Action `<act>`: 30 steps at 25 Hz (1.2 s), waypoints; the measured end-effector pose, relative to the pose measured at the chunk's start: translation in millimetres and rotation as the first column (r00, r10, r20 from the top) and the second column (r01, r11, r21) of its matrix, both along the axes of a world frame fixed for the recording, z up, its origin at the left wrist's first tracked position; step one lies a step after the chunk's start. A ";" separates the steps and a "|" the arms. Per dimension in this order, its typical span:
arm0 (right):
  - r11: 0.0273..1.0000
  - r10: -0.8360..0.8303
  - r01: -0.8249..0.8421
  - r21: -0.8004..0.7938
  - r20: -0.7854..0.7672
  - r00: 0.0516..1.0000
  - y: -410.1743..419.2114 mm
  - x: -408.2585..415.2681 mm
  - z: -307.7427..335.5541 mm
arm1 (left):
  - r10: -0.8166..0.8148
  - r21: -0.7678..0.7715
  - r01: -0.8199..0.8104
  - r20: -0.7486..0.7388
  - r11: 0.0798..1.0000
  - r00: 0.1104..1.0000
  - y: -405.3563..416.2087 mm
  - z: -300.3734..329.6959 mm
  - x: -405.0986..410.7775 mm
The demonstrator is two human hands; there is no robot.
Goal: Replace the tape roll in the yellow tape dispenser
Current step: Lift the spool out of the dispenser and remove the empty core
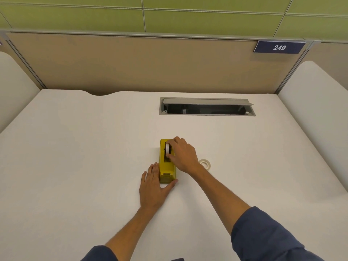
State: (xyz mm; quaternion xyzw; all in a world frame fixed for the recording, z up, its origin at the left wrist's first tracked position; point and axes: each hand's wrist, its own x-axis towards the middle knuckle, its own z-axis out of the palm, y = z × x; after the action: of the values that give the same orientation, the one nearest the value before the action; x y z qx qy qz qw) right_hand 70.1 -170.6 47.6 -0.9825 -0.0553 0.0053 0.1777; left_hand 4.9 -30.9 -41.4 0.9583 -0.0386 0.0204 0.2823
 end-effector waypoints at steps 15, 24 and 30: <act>0.956 0.021 -0.032 0.291 0.039 0.999 -6.2 -26.9 18.8 | 0.073 -0.422 -0.068 -0.004 0.904 0.997 16.8 35.8 -1.7; 0.899 0.082 -0.115 0.422 0.095 0.992 -11.5 -56.8 30.7 | -0.103 -0.627 0.099 0.030 0.773 0.994 2.8 86.3 3.5; 0.881 0.086 -0.118 0.457 0.089 0.992 -21.7 -67.1 32.6 | -0.145 -0.682 0.098 -0.012 0.725 0.989 1.7 93.6 -0.2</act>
State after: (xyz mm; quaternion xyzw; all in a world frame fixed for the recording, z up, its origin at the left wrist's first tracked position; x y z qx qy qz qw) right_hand 3.0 -192.2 80.3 -0.9074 -0.1124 -0.0310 0.4038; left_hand 4.7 -29.2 52.2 0.7844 -0.0821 -0.0165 0.6146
